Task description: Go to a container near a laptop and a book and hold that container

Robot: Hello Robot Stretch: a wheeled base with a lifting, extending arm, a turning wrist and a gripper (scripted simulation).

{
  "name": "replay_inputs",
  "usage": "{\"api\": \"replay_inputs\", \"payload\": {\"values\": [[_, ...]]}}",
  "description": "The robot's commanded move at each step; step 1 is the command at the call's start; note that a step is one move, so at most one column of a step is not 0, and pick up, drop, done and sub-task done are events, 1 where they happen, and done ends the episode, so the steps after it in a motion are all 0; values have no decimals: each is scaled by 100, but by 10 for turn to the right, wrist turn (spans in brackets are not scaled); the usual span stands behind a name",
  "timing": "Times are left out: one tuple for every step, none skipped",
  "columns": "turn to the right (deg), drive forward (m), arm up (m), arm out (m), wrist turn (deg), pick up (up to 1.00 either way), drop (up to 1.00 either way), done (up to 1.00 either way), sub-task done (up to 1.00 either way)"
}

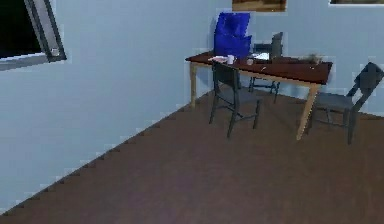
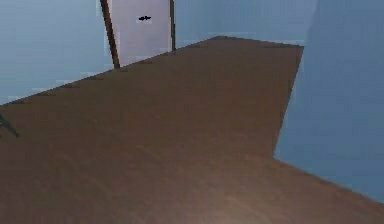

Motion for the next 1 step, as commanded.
{"api": "replay_inputs", "payload": {"values": [[30, 0, 0, 0, 0, 0, 0, 0, 0]]}}
